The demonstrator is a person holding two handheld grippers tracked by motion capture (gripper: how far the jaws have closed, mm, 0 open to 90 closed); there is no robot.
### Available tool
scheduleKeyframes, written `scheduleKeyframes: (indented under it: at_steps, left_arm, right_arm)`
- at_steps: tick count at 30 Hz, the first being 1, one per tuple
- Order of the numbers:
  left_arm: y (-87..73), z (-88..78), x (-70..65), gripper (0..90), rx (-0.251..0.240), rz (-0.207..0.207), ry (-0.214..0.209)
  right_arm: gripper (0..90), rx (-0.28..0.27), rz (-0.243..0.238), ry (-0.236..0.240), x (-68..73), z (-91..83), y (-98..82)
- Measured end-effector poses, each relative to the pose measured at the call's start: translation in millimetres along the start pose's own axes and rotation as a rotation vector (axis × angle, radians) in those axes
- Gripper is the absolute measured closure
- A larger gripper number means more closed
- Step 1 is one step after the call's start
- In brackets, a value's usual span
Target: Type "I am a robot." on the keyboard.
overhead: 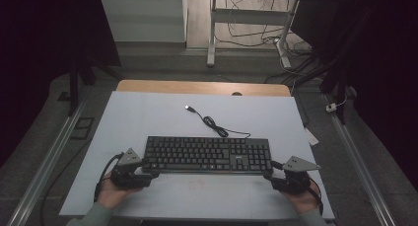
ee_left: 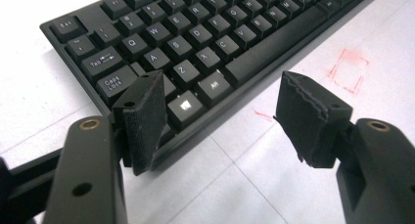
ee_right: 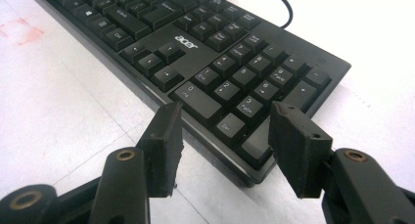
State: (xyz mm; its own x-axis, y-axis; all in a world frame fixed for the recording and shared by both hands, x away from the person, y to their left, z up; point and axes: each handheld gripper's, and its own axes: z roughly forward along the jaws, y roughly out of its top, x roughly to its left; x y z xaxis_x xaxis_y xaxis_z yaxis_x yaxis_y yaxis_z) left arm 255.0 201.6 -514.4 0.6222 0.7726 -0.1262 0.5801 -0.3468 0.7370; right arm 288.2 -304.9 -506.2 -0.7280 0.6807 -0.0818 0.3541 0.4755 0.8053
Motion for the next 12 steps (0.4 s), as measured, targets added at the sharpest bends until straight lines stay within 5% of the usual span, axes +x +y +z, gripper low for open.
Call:
scheduleKeyframes:
  at_steps: [12]
  left_arm:
    - [0.4, -0.5, 1.8, 35.0, -0.001, -0.002, 0.005]
  right_arm:
    - [46.9, -0.006, -0.008, -0.003, -0.5, -1.5, 0.7]
